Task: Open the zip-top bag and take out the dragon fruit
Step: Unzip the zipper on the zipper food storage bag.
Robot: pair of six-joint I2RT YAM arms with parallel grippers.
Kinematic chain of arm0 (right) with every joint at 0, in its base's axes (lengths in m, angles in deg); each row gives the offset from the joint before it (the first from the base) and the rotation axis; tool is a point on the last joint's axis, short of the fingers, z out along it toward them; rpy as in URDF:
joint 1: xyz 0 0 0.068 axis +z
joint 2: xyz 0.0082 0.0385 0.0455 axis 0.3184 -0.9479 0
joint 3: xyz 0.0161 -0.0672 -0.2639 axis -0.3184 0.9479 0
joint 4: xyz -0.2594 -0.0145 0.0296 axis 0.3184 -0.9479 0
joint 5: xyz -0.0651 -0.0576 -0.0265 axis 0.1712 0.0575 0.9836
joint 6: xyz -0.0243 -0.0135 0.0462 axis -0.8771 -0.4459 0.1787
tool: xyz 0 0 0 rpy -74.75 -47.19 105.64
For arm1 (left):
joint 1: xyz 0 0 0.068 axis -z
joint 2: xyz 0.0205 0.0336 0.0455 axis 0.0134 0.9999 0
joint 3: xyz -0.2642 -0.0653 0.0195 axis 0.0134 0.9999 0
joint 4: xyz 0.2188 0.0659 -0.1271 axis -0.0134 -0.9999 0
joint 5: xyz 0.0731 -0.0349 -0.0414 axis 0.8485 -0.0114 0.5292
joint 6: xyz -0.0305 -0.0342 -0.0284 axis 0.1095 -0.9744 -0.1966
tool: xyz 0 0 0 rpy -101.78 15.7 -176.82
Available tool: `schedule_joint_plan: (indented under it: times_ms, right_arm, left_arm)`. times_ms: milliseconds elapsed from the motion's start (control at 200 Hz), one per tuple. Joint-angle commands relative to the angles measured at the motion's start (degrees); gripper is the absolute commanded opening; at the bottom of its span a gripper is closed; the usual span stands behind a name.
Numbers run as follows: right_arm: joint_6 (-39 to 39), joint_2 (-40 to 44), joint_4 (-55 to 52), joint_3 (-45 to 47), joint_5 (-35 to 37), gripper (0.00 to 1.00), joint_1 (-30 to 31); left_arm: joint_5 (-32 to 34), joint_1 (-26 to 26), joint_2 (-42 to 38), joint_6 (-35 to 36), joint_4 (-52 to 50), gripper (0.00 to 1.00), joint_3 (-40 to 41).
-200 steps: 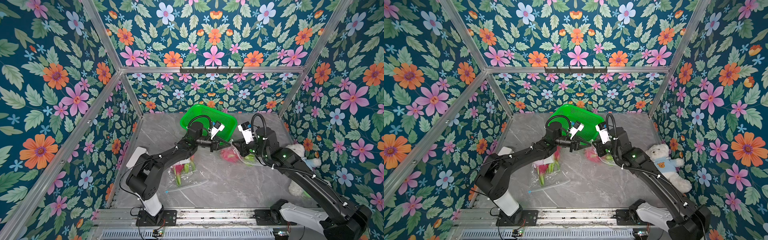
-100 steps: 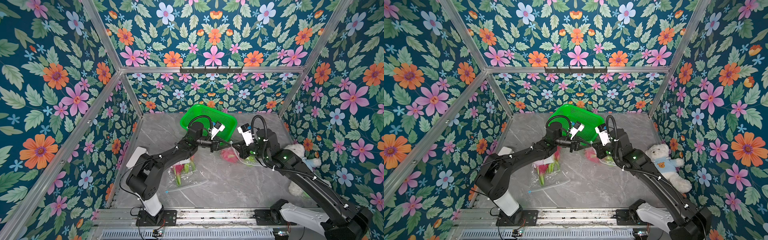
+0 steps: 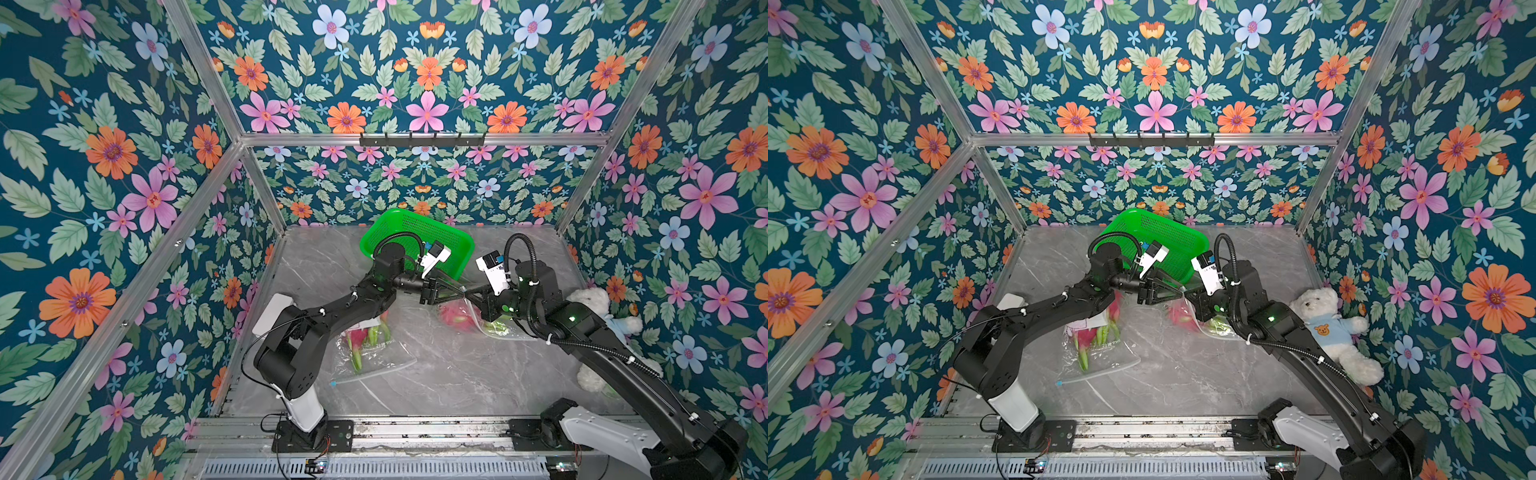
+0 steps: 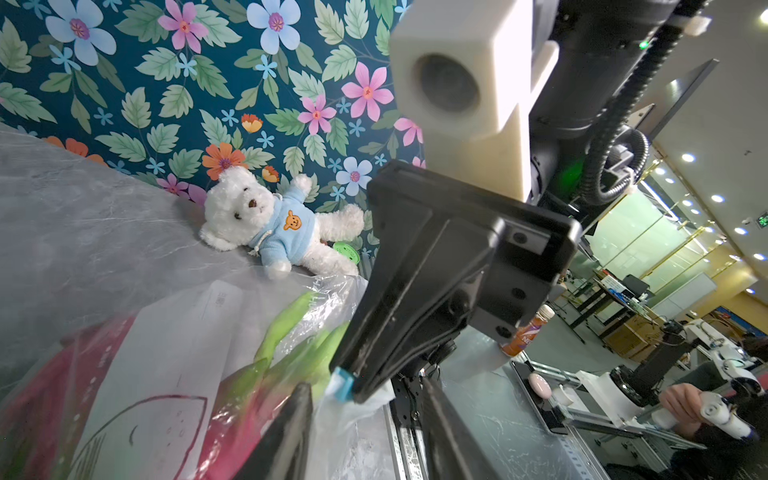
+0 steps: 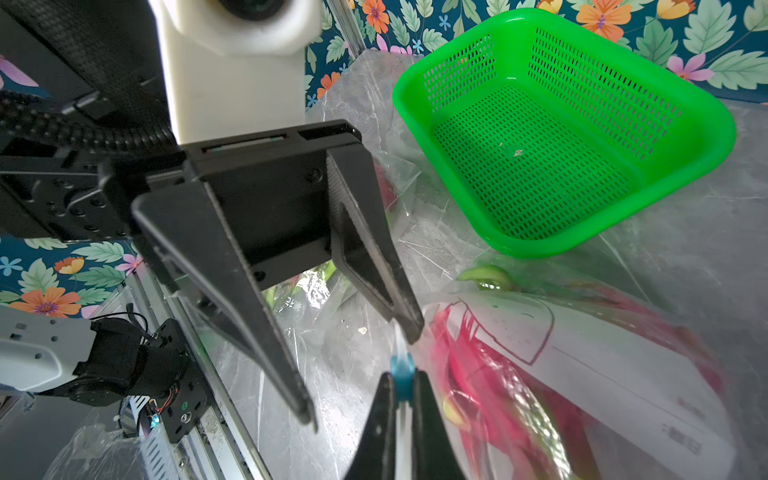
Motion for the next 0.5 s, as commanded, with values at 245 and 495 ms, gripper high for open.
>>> schedule_joint_plan:
  times_ms: [245,495]
  right_arm:
    - [-1.61,0.44,1.18,0.62,-0.84,0.00,-0.26]
    - [-1.75,0.40,1.57,0.89,-0.48,0.00,-0.38]
  left_arm:
    - [-3.18,-0.01,3.95,-15.39,20.65,0.20,0.91]
    - [-4.09,0.01,6.06,-25.23,33.32,0.00,0.86]
